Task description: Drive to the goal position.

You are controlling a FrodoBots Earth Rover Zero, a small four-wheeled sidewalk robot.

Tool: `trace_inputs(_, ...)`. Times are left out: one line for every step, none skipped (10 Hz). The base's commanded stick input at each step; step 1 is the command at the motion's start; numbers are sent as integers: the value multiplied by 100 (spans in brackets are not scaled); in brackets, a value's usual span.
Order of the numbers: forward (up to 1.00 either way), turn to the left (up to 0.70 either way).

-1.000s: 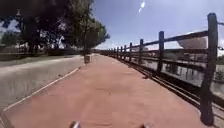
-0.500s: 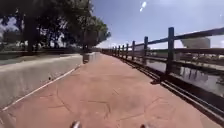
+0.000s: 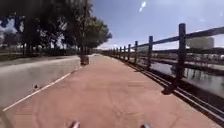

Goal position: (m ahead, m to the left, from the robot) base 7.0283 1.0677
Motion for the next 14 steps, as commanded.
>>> trace_inputs(100,0)
trace_inputs(100,0)
trace_inputs(100,0)
trace_inputs(100,0)
trace_inputs(100,0)
trace_inputs(100,0)
trace_inputs(100,0)
trace_inputs(100,0)
trace_inputs(100,0)
trace_inputs(100,0)
trace_inputs(100,0)
trace_inputs(100,0)
trace_inputs(100,0)
trace_inputs(100,0)
